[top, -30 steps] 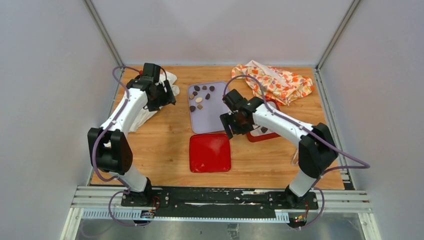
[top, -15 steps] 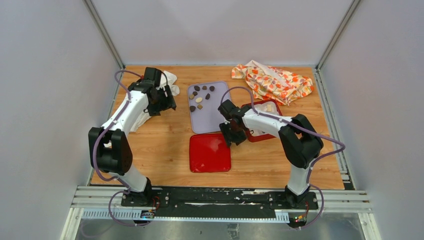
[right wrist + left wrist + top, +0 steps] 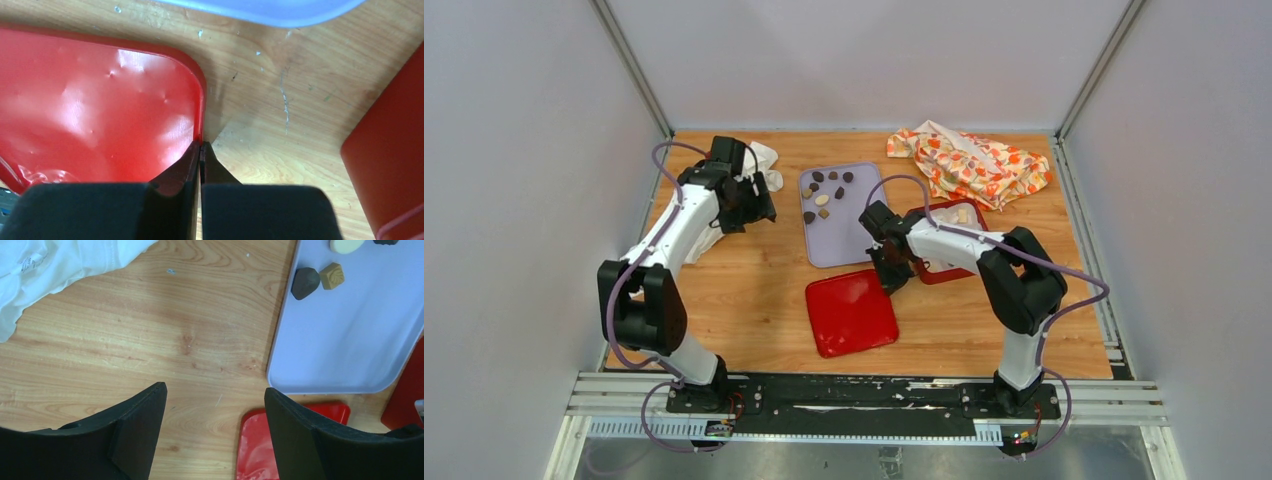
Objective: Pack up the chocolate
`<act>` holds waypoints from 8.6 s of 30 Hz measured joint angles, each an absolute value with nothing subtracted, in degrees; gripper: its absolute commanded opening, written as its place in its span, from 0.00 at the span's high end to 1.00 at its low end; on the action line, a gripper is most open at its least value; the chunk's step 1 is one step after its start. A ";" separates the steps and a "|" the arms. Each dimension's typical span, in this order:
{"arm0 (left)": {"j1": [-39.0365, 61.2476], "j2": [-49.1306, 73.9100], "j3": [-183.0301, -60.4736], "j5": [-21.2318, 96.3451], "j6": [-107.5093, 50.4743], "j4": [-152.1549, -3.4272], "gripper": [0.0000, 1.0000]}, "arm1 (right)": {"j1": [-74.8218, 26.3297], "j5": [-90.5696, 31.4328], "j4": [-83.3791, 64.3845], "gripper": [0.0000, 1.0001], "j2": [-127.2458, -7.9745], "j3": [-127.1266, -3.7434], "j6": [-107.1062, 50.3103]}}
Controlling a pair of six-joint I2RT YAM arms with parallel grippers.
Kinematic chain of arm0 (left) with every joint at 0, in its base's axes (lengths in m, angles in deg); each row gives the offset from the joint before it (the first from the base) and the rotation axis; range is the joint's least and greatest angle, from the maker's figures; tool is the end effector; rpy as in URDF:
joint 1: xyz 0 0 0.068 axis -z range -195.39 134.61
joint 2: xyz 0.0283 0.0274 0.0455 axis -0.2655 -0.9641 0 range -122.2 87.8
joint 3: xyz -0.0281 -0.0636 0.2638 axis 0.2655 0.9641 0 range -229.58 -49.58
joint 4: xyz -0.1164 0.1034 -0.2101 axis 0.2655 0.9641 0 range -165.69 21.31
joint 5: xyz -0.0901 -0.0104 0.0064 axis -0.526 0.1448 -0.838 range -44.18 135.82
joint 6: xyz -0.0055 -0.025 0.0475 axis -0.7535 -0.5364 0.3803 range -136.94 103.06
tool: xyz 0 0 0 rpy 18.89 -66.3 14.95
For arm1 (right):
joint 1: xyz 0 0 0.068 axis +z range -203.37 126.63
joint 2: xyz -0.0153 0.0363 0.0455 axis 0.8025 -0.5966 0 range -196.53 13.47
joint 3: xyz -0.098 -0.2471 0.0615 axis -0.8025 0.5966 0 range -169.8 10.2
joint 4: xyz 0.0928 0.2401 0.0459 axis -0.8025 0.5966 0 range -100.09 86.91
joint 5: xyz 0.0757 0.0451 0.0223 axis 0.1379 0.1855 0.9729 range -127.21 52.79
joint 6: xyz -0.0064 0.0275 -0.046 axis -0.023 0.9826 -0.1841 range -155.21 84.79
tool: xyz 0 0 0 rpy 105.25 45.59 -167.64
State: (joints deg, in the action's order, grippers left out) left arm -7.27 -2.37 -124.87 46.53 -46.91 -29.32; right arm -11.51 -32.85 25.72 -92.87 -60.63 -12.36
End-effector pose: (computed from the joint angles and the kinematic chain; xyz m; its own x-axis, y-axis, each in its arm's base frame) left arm 0.3225 -0.0456 0.2765 -0.8195 -0.3876 -0.4221 -0.3163 0.9202 -0.2308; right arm 0.2689 0.2447 0.1696 -0.9156 -0.3005 -0.2672 -0.3559 0.9148 0.1907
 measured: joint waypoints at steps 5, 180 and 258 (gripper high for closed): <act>-7.30 -0.58 -124.83 42.07 -44.07 -29.32 0.23 | -11.46 -32.59 27.42 1.00 -88.50 -60.13 -13.28; 5.80 -11.71 -119.05 12.39 -61.52 -55.13 0.01 | -19.75 -93.72 73.37 1.00 -105.05 -97.00 -9.28; 5.80 -9.92 -116.15 11.51 -55.88 -53.10 0.00 | -13.12 -90.59 63.66 0.62 -109.07 -92.98 -16.75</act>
State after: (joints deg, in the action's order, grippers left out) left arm 5.80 -9.92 -116.15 11.51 -55.88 -53.10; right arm -13.12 -90.59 63.66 -109.07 -92.98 -16.75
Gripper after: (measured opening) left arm 0.997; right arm 0.326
